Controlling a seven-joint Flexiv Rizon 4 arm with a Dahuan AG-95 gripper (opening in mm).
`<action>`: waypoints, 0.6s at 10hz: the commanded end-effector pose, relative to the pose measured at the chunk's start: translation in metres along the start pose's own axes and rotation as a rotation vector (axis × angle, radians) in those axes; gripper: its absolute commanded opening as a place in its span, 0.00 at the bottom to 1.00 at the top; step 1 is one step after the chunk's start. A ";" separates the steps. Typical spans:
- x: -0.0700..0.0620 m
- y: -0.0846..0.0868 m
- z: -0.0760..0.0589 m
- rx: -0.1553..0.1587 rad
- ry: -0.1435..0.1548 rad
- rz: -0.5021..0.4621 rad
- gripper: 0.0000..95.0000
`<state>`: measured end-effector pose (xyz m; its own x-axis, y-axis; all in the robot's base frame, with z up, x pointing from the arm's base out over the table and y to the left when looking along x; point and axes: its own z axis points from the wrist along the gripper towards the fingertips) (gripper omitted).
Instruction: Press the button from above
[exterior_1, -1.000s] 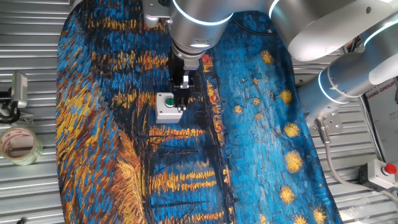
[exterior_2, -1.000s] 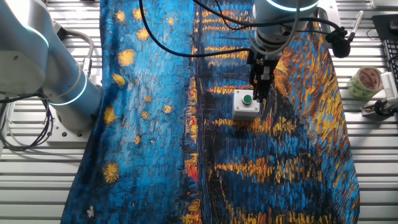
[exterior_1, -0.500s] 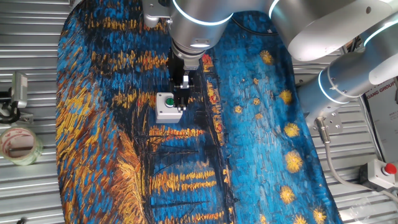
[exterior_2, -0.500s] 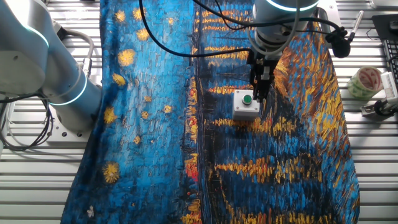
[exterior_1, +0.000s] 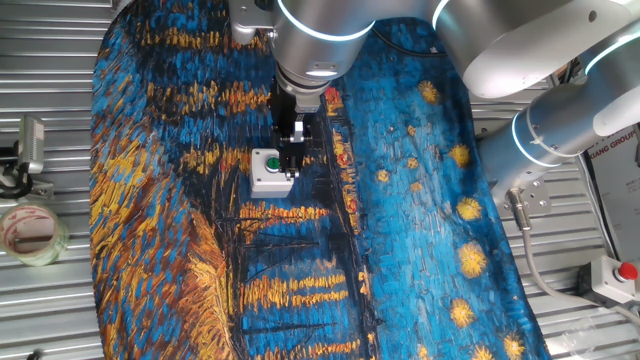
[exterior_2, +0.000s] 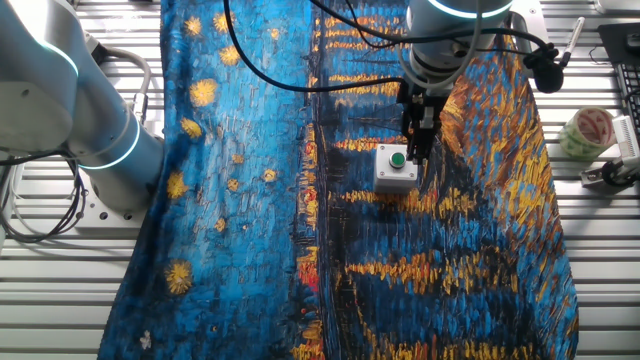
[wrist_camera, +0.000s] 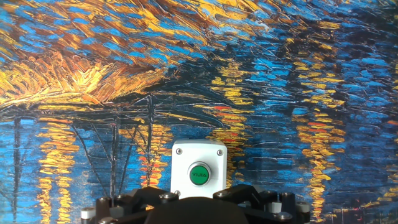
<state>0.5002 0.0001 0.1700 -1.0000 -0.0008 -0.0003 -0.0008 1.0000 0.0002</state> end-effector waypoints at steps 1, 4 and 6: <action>0.000 0.000 0.000 0.006 -0.034 0.005 0.00; 0.001 0.000 0.000 -0.033 -0.033 0.025 0.00; 0.001 0.000 0.000 -0.031 -0.033 0.026 0.00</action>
<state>0.4975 0.0005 0.1715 -0.9992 0.0267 -0.0298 0.0255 0.9989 0.0383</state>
